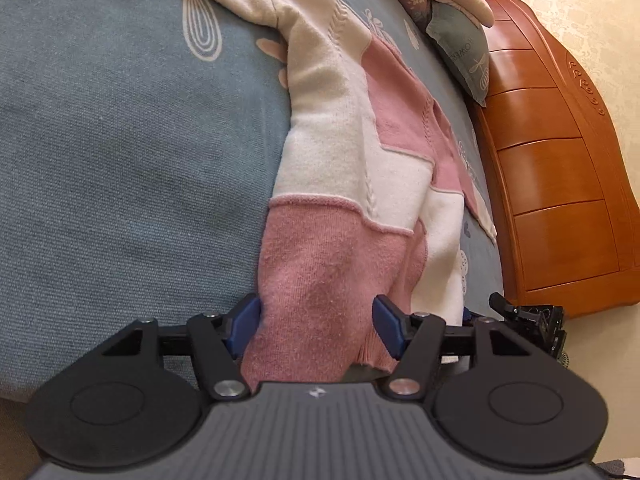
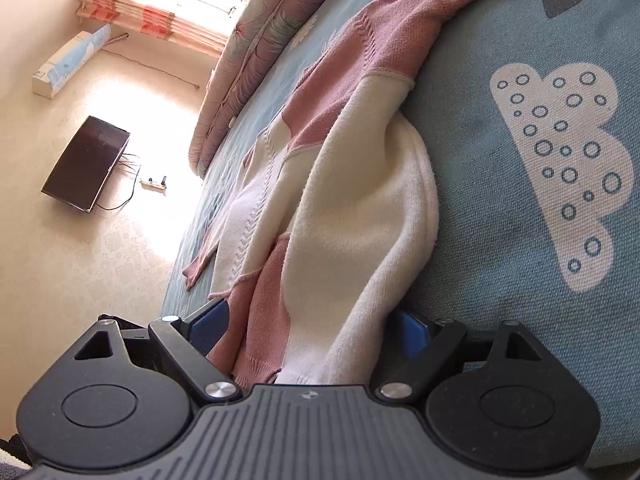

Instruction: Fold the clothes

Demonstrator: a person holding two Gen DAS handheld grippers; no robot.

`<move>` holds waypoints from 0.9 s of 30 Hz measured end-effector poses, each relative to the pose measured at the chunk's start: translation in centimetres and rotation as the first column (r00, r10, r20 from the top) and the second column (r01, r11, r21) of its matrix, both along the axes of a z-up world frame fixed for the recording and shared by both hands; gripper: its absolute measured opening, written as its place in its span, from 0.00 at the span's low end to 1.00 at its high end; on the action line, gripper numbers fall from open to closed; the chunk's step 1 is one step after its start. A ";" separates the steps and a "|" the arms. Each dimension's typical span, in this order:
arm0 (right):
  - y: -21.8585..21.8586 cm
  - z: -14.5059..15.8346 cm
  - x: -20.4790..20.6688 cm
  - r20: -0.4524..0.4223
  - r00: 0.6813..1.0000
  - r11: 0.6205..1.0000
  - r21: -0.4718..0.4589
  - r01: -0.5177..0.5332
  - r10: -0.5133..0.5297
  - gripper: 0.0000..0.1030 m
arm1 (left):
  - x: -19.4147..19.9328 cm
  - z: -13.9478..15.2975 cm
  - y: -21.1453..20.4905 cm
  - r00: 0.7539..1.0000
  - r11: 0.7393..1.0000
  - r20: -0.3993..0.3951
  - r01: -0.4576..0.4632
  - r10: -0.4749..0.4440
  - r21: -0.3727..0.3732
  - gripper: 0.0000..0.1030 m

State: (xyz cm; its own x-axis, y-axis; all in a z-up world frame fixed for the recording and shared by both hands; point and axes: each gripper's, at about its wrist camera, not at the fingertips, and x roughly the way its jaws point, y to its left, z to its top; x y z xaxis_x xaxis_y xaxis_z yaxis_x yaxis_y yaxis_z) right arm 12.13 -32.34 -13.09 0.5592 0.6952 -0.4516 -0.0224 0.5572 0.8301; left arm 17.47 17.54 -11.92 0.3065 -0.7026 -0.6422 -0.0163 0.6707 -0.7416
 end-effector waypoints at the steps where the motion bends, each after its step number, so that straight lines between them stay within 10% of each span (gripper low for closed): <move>1: -0.2 -0.1 0.7 0.003 1.000 1.000 0.007 0.021 -0.021 0.87 | 0.2 -0.1 0.0 1.000 1.000 0.000 0.001 -0.001 -0.007 0.62; 9: 0.0 -0.4 -0.1 -0.001 0.999 0.999 0.004 0.035 -0.035 0.75 | 0.4 -0.7 0.4 1.000 0.998 0.001 -0.002 0.003 -0.064 0.62; 11: 0.2 -0.8 -1.5 -0.008 0.999 0.999 -0.030 0.040 -0.040 0.48 | -0.2 -0.8 0.7 1.000 0.997 0.002 -0.010 0.010 -0.078 0.61; 13: -0.1 -1.6 -1.7 -0.043 0.996 0.997 -0.033 0.076 -0.077 0.17 | -0.3 0.5 0.4 0.999 0.999 0.035 -0.005 0.007 -0.054 0.39; 19: 0.0 1.1 -2.6 0.041 0.995 0.992 -0.084 0.094 -0.091 0.14 | -0.7 4.6 -0.3 0.991 1.000 0.131 0.005 -0.008 0.021 0.08; 27: -3.2 10.1 -4.5 0.145 0.988 0.965 -0.248 0.081 -0.046 0.14 | -1.7 9.4 -0.3 0.977 0.995 0.207 0.025 -0.045 0.101 0.09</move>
